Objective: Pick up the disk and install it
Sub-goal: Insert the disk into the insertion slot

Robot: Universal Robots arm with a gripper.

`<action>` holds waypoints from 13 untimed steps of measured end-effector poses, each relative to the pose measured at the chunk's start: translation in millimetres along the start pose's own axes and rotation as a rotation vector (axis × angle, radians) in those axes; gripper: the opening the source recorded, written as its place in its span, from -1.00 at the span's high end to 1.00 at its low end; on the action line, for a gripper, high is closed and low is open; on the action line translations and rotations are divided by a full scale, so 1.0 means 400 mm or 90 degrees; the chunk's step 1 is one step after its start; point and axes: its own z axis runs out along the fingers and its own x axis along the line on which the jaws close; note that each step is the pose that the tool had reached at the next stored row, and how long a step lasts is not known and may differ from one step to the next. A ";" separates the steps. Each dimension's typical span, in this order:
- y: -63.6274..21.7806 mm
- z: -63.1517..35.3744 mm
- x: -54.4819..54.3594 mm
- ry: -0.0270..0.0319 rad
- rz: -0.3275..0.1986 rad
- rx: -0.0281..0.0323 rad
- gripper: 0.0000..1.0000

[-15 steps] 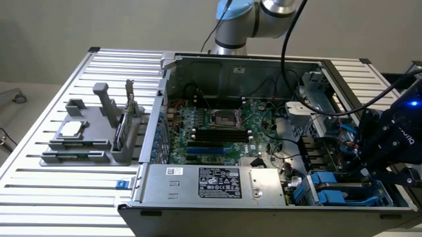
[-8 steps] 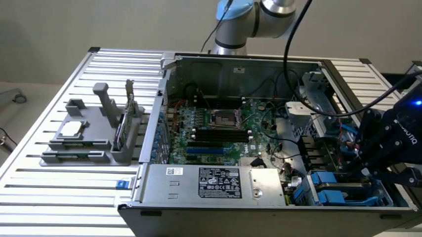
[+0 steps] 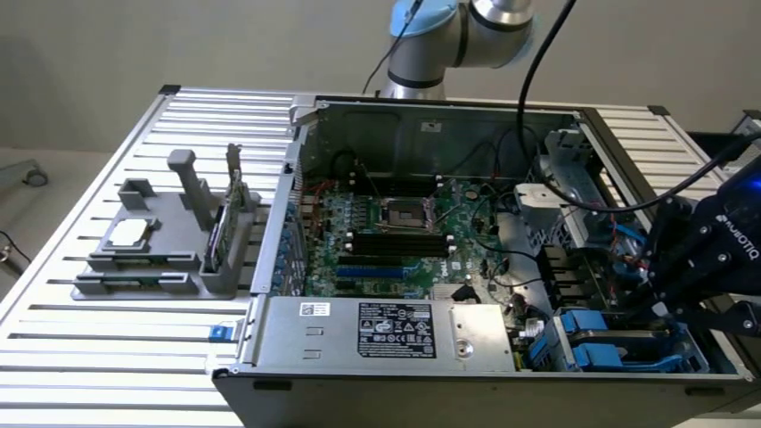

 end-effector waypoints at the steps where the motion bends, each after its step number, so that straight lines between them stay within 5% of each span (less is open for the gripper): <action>1: 0.004 -0.001 0.000 -0.0001 0.000 0.0027 0.66; 8: 0.022 -0.003 0.001 -0.0011 0.001 0.0253 0.66; 13: 0.028 0.000 0.001 -0.0016 0.002 0.0371 0.66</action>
